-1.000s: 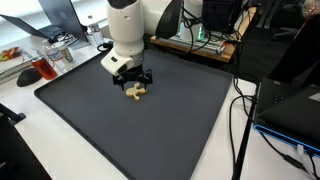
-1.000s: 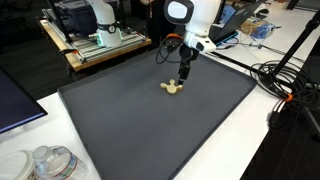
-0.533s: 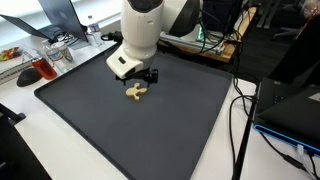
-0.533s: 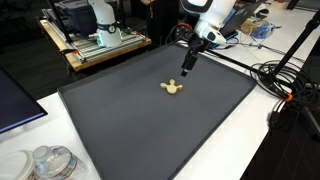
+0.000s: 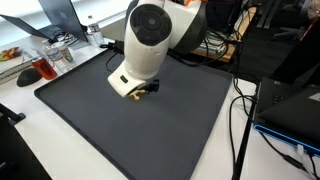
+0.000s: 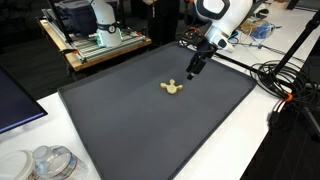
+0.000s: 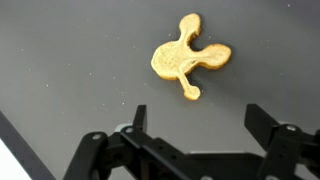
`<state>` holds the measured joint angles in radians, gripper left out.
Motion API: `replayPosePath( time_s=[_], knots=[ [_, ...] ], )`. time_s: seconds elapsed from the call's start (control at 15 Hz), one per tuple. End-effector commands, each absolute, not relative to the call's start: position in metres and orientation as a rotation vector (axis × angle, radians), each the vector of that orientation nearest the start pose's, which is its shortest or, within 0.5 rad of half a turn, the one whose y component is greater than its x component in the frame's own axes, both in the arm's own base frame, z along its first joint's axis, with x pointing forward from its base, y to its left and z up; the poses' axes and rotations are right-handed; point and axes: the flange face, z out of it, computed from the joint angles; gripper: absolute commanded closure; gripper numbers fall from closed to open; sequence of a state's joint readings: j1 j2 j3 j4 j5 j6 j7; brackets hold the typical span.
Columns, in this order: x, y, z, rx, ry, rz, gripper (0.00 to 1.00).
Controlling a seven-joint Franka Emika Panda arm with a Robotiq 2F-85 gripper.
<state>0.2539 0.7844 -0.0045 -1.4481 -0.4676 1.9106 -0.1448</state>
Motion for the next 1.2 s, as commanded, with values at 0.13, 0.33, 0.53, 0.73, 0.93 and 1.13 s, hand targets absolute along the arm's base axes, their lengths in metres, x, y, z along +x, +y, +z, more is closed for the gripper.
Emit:
replayPosePath(
  time_s=[0.13, 0.33, 0.53, 0.73, 0.93, 1.13],
  knots=[
    [0.701, 0.157, 0.186, -3.440, -1.080, 0.612, 0.00],
    [0.705, 0.164, 0.186, -3.514, -1.015, 0.581, 0.00],
    [0.702, 0.168, 0.192, -3.584, -0.852, 0.489, 0.00],
    [0.694, 0.173, 0.204, -3.629, -0.659, 0.388, 0.00],
    [0.682, 0.176, 0.216, -3.668, -0.479, 0.277, 0.00],
    [0.663, 0.179, 0.232, -3.655, -0.326, 0.120, 0.00]
  ],
)
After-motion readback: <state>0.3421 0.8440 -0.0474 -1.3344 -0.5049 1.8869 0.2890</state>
